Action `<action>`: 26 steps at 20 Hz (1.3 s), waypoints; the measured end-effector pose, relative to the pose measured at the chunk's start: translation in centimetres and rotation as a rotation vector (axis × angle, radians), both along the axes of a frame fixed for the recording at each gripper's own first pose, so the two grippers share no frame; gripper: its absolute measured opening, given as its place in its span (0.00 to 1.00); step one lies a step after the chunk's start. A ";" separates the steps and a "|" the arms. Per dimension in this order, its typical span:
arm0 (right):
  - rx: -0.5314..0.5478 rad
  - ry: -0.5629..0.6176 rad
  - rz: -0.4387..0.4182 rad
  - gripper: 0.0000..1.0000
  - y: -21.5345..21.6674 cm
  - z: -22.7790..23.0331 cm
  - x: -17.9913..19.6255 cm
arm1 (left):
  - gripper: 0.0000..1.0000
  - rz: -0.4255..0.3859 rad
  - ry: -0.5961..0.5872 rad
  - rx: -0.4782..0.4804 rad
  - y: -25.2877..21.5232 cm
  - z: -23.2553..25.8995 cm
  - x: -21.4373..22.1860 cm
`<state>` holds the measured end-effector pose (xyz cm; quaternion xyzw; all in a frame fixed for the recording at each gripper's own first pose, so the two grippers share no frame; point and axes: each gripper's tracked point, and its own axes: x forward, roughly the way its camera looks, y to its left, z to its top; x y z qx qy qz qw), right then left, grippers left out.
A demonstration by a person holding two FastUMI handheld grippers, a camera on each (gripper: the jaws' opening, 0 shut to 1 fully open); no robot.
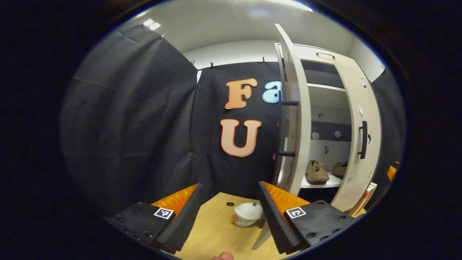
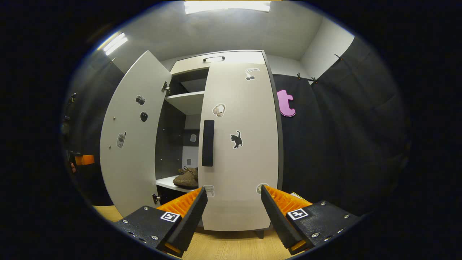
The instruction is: Grab one shoe with the right hand and put it into the shoe cabinet, grab the other shoe with the left hand and put it into the shoe cabinet; then close the right door with the right hand and the left door with the left hand.
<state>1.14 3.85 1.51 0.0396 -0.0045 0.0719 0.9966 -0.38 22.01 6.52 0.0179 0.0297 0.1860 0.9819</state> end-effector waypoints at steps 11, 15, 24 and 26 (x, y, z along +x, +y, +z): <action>0.024 0.096 -0.083 0.93 -4.3 -2.8 -1.0 | 0.95 -0.129 -0.040 0.017 -1.1 4.9 6.9; 0.034 0.096 -0.078 0.93 -4.4 -2.6 -1.1 | 0.92 -0.229 -0.029 0.011 -6.1 4.7 7.0; 0.021 0.097 -0.125 0.93 -7.4 -2.4 -2.3 | 0.92 -0.388 -0.039 -0.047 -14.3 4.3 9.9; 0.021 0.100 -0.144 0.93 -8.1 -2.3 -2.7 | 0.95 -0.436 -0.042 -0.063 -16.4 4.3 10.5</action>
